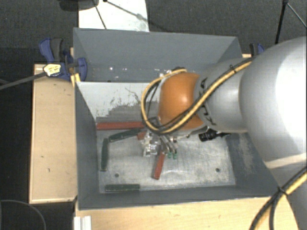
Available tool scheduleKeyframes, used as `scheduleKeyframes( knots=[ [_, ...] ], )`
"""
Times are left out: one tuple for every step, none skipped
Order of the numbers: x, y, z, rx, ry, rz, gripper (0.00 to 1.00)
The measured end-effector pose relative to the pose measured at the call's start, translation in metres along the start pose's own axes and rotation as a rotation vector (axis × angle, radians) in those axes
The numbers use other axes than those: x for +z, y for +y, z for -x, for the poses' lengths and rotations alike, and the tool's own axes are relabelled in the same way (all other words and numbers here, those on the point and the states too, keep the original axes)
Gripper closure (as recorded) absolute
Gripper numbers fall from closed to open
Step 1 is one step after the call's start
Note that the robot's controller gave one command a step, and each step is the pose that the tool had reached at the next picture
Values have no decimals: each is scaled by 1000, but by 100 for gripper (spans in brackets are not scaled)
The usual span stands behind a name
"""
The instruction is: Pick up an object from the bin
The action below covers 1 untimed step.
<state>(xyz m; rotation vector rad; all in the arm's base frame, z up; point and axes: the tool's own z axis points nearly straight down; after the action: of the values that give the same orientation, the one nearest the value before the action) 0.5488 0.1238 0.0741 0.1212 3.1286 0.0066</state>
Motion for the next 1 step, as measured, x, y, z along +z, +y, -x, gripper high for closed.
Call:
scheduleKeyframes(
  knots=[
    [2, 0, -4, -2, 17, -4, 0]
  ],
)
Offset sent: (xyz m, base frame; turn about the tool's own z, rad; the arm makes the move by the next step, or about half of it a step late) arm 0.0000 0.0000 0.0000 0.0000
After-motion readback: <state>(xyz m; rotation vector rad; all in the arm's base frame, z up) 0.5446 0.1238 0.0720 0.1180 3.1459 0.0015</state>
